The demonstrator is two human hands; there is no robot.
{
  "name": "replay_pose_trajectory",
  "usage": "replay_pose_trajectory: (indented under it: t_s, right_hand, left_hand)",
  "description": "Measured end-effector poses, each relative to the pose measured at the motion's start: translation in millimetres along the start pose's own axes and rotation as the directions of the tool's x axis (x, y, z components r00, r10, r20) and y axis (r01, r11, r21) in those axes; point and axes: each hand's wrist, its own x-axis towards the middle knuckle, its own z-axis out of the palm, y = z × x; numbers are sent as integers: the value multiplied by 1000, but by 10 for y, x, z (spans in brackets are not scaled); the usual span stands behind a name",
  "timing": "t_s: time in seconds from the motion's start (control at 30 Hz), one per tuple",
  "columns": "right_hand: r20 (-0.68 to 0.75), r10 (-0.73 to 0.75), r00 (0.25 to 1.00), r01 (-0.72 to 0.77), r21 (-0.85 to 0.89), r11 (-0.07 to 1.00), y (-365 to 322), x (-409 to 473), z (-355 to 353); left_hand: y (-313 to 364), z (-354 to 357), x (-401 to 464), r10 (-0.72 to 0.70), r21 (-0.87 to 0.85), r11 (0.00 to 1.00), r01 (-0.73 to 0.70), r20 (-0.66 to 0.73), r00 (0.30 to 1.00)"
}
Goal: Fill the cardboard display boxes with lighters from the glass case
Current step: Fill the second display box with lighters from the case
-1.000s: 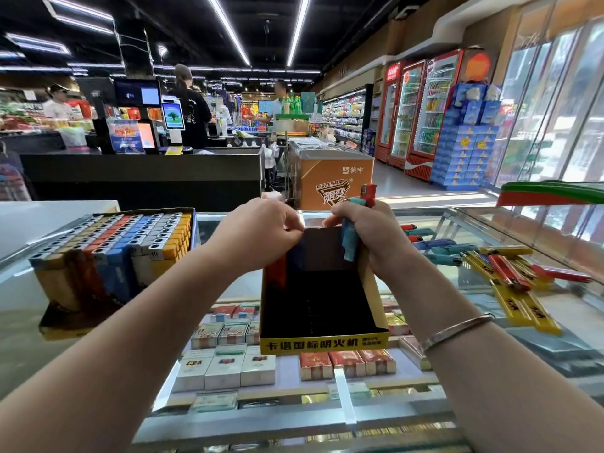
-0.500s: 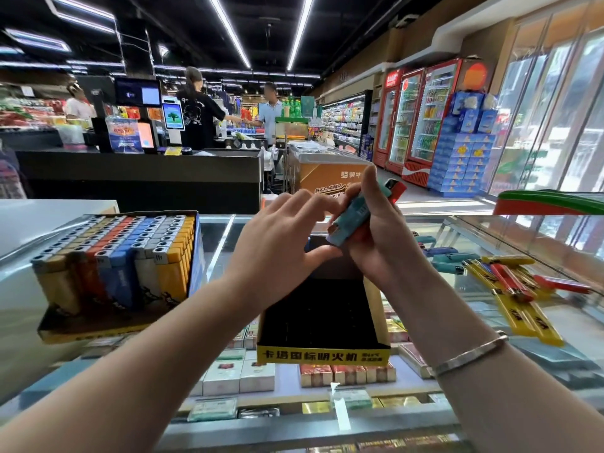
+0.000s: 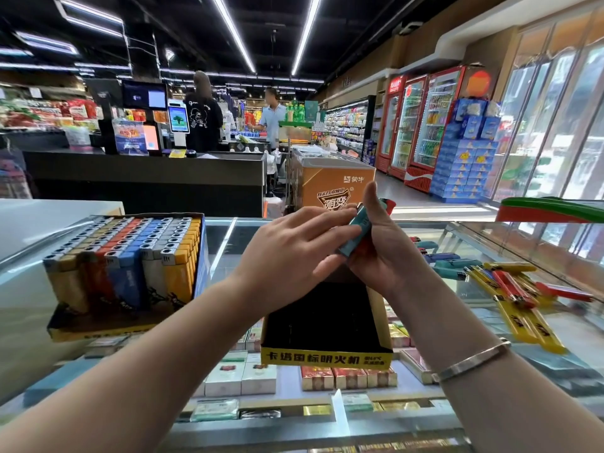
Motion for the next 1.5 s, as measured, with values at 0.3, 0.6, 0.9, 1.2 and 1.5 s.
replay_pose_trajectory:
  t_s: [0.3,0.6,0.9,1.2,1.5]
  right_hand:
    - [-241,-147,959,131,-79,988,-58,7,-15]
    - [-178,-581,794,305,-710,634,-204,-19,-74]
    - [-161,-600,784,187,-860,475,-186,-28,-100]
    - [-191,-345,919,-85,-950,299,-132,-3,-206]
    - [-175,-344,923,-81,-959,271,-129,0,-193]
  left_hand:
    - [66,-96,24,-191,-219,964,150,-181,965]
    - [-47,-138,54,-546,-438,767,469,-61,835]
    - [-69,-63,2,-418,-291,848,443,148,896]
    - [-26,29,32,-455,-179,858,481,168,874]
    - [-47,61,40,-447,-109,875,472,193,873]
